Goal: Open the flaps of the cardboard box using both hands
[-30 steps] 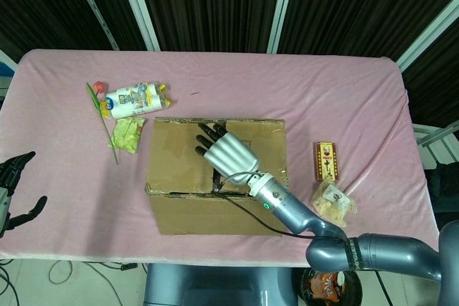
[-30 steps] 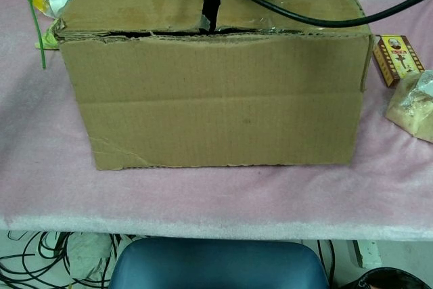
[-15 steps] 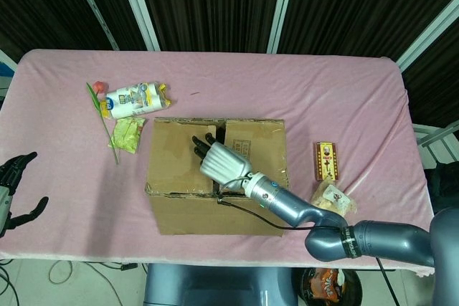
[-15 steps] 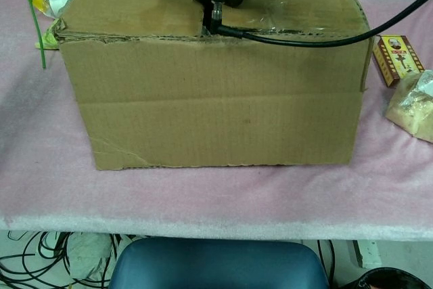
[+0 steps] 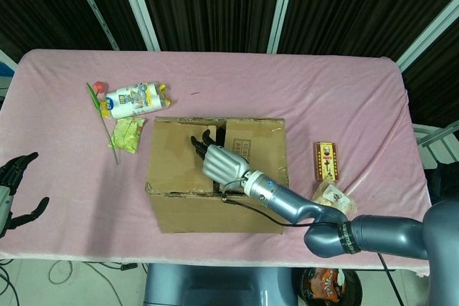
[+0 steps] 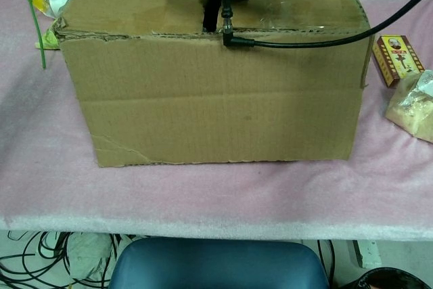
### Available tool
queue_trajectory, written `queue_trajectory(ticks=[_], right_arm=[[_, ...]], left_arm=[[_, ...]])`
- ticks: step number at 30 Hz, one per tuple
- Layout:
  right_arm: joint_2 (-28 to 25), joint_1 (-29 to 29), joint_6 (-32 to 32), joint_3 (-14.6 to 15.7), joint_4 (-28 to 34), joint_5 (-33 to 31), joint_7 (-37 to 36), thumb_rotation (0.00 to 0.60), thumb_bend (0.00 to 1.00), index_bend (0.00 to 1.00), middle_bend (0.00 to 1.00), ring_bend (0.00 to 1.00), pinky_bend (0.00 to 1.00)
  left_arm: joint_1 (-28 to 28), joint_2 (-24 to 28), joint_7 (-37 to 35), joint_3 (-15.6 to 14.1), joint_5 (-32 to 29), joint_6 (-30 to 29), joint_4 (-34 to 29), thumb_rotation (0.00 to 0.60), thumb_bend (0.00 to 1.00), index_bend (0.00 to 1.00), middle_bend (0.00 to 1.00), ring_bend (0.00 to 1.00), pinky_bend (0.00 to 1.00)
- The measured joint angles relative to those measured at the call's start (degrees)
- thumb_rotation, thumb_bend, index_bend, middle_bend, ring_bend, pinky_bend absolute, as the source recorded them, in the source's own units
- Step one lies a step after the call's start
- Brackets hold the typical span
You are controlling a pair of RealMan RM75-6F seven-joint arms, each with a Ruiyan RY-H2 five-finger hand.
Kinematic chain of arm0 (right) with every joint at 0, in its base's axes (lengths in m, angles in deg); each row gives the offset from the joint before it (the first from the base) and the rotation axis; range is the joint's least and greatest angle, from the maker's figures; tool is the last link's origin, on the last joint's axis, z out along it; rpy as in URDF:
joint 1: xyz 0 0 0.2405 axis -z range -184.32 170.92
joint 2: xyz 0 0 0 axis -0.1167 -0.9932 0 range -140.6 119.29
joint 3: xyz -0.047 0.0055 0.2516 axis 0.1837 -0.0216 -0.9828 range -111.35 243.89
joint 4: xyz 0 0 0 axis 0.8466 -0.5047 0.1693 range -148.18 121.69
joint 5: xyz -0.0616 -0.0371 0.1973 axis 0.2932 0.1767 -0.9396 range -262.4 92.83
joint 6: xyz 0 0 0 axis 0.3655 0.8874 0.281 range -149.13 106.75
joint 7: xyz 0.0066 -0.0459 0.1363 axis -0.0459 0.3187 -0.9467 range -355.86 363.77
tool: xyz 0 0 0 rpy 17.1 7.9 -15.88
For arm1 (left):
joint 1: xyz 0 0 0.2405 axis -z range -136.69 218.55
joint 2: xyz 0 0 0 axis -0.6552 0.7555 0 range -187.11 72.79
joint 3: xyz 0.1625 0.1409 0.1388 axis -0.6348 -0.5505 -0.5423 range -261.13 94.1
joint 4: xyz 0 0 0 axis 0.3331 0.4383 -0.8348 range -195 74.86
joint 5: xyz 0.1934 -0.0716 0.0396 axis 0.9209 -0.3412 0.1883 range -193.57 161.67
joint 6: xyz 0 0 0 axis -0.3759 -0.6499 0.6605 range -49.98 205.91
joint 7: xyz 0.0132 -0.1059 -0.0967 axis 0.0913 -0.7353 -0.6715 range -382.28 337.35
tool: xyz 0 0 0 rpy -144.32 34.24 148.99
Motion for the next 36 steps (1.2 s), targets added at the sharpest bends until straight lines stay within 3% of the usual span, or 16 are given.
queue_trajectory(ticks=[4, 15, 22, 30, 36], right_arm=[[-1.73, -1.46, 0.54, 0.78, 0.85, -0.30, 4.63, 0.600, 0.71, 0.63, 0.21, 0.06, 0.22], [-5.29, -3.71, 3.62, 2.85, 4.68, -3.97, 13.13, 0.600, 0.70, 0.63, 0.20, 0.06, 0.22], [-8.93, -5.37, 5.28, 2.43, 7.98, -5.10, 15.99, 0.600, 0.64, 0.60, 0.17, 0.05, 0.22], [-14.09, -7.65, 5.34, 2.86, 10.65, -8.82, 20.45, 0.600, 0.60, 0.55, 0.14, 0.04, 0.22], [-17.35, -8.85, 6.62, 4.47, 13.68, -11.57, 24.13, 0.600, 0.48, 0.44, 0.12, 0.03, 0.22]], left_arm=[[0.10, 0.12, -0.27, -0.23, 0.20, -0.14, -0.31, 0.600, 0.29, 0.05, 0.12, 0.08, 0.17], [0.23, 0.58, -0.93, -0.74, 0.54, -0.63, -0.80, 0.600, 0.29, 0.05, 0.12, 0.08, 0.17], [0.45, 0.70, -1.02, -1.18, 0.54, -0.24, -0.97, 0.600, 0.29, 0.05, 0.11, 0.08, 0.17], [0.52, 1.20, -1.22, -1.47, 0.85, -0.58, -1.59, 0.600, 0.29, 0.05, 0.11, 0.07, 0.17], [0.60, 1.53, -1.47, -1.84, 0.91, -0.46, -2.08, 0.600, 0.29, 0.05, 0.11, 0.07, 0.17]])
